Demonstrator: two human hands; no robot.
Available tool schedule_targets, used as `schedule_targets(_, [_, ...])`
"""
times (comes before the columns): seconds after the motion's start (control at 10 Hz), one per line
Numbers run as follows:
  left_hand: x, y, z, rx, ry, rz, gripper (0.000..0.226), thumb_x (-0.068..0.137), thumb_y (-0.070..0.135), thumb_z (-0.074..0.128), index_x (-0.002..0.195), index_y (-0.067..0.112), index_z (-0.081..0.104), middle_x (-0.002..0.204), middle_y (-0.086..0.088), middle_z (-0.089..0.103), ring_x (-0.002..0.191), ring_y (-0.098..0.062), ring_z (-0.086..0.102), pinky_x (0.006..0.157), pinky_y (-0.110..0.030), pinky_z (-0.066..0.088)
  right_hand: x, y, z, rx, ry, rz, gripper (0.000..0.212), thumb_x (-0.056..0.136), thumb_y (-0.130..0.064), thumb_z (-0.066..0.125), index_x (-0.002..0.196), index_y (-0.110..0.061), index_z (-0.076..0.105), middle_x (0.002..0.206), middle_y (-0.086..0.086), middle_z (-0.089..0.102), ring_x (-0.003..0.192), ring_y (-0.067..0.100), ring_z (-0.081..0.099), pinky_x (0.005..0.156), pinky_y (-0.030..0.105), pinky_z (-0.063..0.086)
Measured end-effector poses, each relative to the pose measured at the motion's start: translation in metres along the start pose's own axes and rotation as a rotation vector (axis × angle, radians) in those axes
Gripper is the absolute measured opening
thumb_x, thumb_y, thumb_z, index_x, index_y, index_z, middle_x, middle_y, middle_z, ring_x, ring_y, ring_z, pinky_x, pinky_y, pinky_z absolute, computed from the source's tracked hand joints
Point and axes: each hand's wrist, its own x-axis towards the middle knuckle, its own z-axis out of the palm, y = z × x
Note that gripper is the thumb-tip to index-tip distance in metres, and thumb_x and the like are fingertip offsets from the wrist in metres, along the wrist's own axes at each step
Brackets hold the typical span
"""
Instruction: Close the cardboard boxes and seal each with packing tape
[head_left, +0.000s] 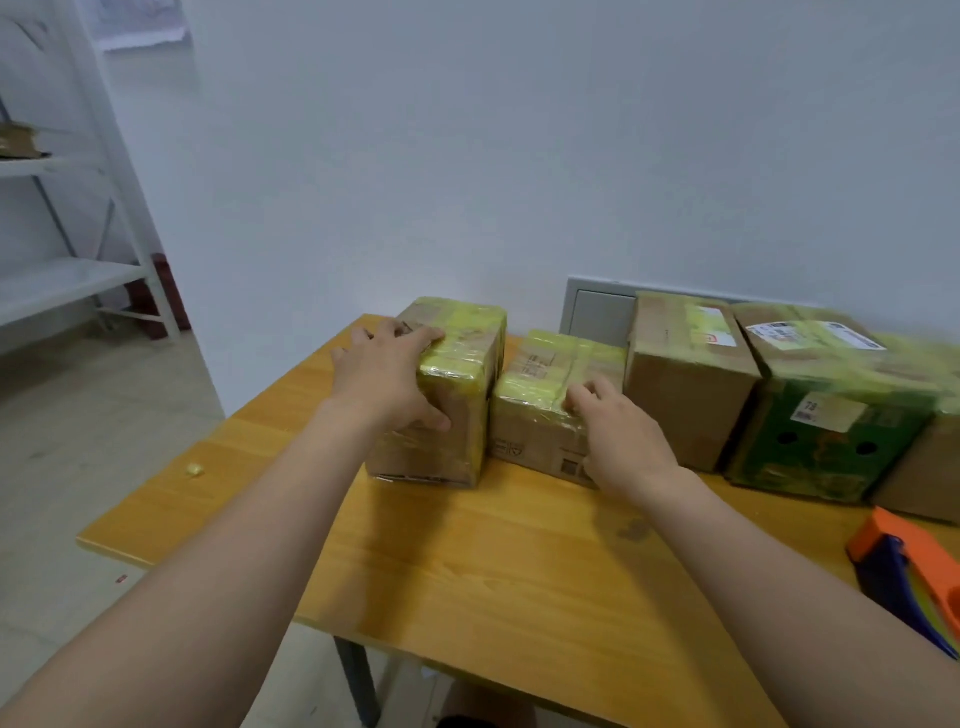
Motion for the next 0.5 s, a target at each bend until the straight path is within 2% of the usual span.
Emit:
schedule_targets(0.1, [0.015, 0.01, 0.01, 0.012, 0.036, -0.008, 0.117, 0.054, 0.073, 0.088, 0.155, 0.049, 0.033, 0.157, 0.0, 0.041, 0.136, -0.037, 0.038, 0.106, -0.05, 0.036, -0.003, 0.005, -0.002, 0.004, 0.001, -0.02, 0.055, 0.08, 0.014, 0.062, 0.122, -0.021, 0.056, 0.124, -0.001, 0.052, 0.092, 0.021, 0.058, 0.075, 0.034, 0.057])
schedule_targets(0.2, [0.029, 0.019, 0.014, -0.013, 0.062, 0.017, 0.118, 0.052, 0.076, 0.087, 0.155, 0.048, 0.036, 0.157, 0.001, 0.044, 0.135, -0.036, 0.041, 0.107, -0.048, 0.038, -0.005, 0.013, -0.005, -0.012, 0.011, -0.018, 0.054, 0.081, 0.012, 0.063, 0.123, -0.022, 0.054, 0.123, -0.002, 0.054, 0.091, 0.021, 0.058, 0.07, 0.031, 0.054])
schedule_targets(0.3, [0.034, 0.024, 0.019, -0.05, 0.073, 0.042, 0.116, 0.052, 0.08, 0.083, 0.154, 0.045, 0.039, 0.158, 0.001, 0.045, 0.133, -0.037, 0.043, 0.109, -0.047, 0.041, -0.005, 0.024, -0.005, 0.015, 0.05, -0.01, 0.053, 0.083, 0.012, 0.061, 0.122, -0.023, 0.055, 0.124, -0.002, 0.058, 0.096, 0.019, 0.059, 0.079, 0.03, 0.055])
schedule_targets(0.4, [0.032, 0.025, 0.02, -0.054, 0.09, 0.028, 0.114, 0.056, 0.082, 0.081, 0.155, 0.045, 0.037, 0.16, 0.002, 0.042, 0.137, -0.036, 0.04, 0.111, -0.05, 0.038, -0.008, 0.026, -0.007, 0.078, 0.004, 0.015, 0.055, 0.09, 0.001, 0.063, 0.138, -0.024, 0.05, 0.139, -0.001, 0.055, 0.119, 0.02, 0.057, 0.102, 0.034, 0.049])
schedule_targets(0.5, [0.025, 0.037, 0.018, 0.06, 0.124, 0.035, 0.11, 0.061, 0.081, 0.078, 0.155, 0.044, 0.035, 0.164, 0.0, 0.036, 0.151, -0.034, 0.027, 0.12, -0.061, 0.019, -0.015, 0.027, -0.018, 0.248, -0.031, 0.088, 0.066, 0.098, -0.02, 0.063, 0.155, -0.023, 0.033, 0.157, 0.0, 0.043, 0.139, 0.022, 0.047, 0.111, 0.036, 0.043])
